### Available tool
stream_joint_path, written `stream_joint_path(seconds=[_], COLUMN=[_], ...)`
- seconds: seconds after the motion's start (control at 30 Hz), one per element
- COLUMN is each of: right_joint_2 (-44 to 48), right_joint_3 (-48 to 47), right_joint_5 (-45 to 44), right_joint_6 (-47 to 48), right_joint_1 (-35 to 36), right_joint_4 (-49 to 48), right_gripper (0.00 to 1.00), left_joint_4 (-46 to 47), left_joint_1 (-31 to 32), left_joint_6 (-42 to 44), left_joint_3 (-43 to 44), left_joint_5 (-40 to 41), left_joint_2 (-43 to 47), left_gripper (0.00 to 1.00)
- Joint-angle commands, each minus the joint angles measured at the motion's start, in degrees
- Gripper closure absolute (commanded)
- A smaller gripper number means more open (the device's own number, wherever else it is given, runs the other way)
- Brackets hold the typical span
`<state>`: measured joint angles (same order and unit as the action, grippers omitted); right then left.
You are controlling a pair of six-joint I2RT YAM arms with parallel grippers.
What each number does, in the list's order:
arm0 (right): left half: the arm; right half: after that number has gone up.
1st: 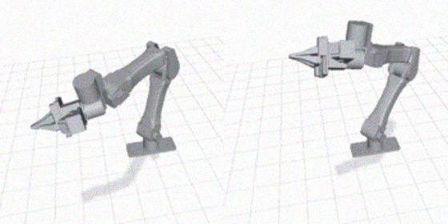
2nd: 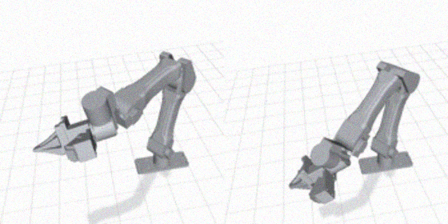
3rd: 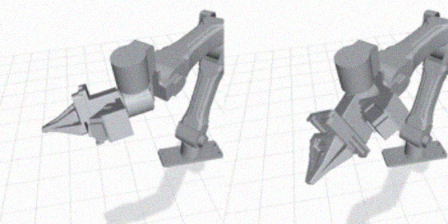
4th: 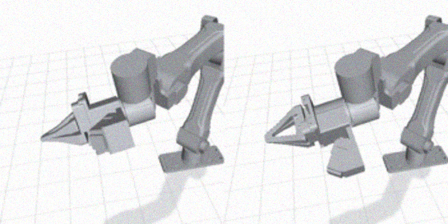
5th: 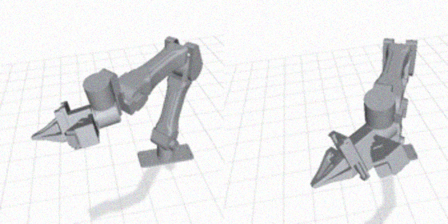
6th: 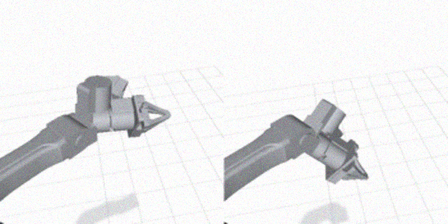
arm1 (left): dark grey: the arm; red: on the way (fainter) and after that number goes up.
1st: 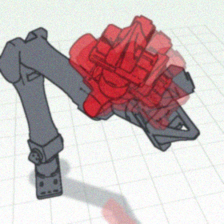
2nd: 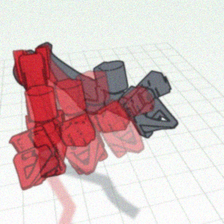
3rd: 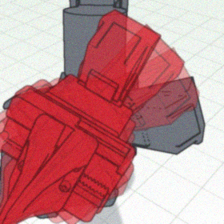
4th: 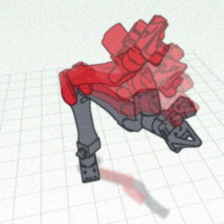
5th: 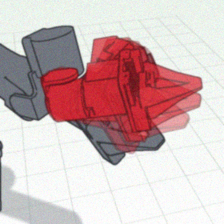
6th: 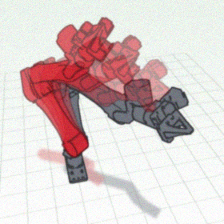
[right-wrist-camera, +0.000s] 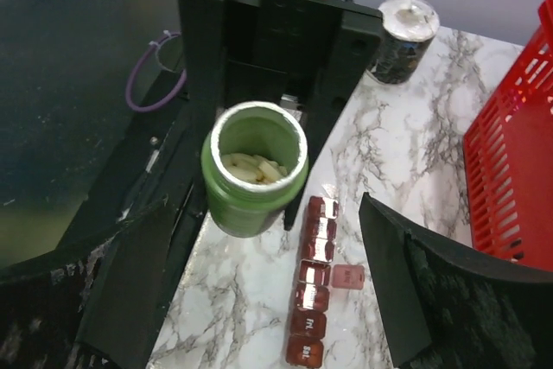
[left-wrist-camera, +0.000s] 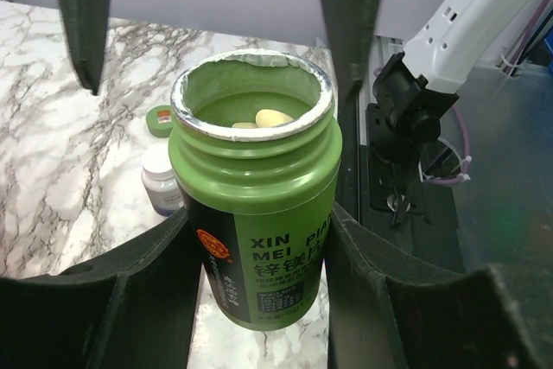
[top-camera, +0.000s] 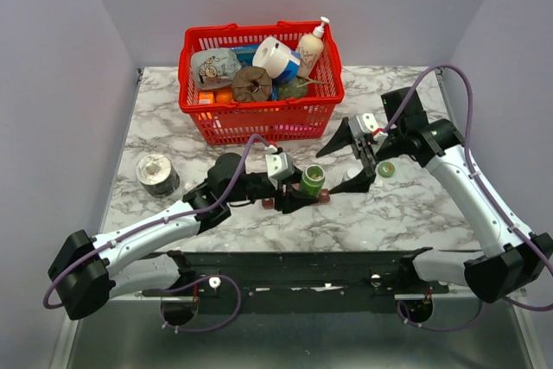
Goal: Sort the pills into containers
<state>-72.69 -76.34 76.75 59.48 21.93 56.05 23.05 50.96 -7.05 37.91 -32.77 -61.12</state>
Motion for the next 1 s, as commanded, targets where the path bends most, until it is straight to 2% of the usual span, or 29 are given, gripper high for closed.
stream_joint_path(seconds=[0.0, 0.23, 0.6, 0.73, 0.83, 0.87, 0.93, 0.97], right_joint_2=[2.0, 1.7, 0.4, -0.8, -1.4, -1.5, -1.5, -1.5], right_joint_3=[1.6, 2.9, 3.9, 3.1, 2.6, 2.4, 2.3, 2.4], right_joint_5=[0.6, -2.5, -5.0, -5.0, -4.2, -3.7, -3.4, -3.2], right_joint_6=[-4.2, -12.4, -17.9, -18.9, -20.0, -20.5, -21.0, -21.5], right_joint_1=[2.8, 5.4, 8.3, 8.6, 8.6, 8.6, 8.6, 8.6], right_joint_4=[-3.9, -10.3, -15.6, -15.8, -16.2, -16.3, -16.8, -16.9], right_gripper=[0.06, 0.10, 0.19, 0.30, 0.43, 0.52, 0.63, 0.69], left_joint_4=[-0.2, -0.4, 2.9, 2.9, 2.7, 2.8, 3.0, 3.5], left_joint_1=[-0.3, -0.2, -0.2, -0.2, -0.2, -0.2, -0.2, -0.2], left_joint_6=[0.3, 0.8, -1.8, -2.2, -2.2, -2.3, -3.1, -3.3], left_joint_3=[2.5, 3.2, 2.0, 2.3, 2.3, 2.3, 2.1, 1.8], left_joint_5=[-0.7, 1.2, 5.3, 5.6, 5.7, 5.7, 6.2, 7.1], left_joint_2=[-0.4, 0.0, 0.5, 0.4, 0.4, 0.4, 0.8, 1.1], left_gripper=[1.00, 1.00, 1.00, 1.00, 1.00, 1.00, 1.00, 0.96])
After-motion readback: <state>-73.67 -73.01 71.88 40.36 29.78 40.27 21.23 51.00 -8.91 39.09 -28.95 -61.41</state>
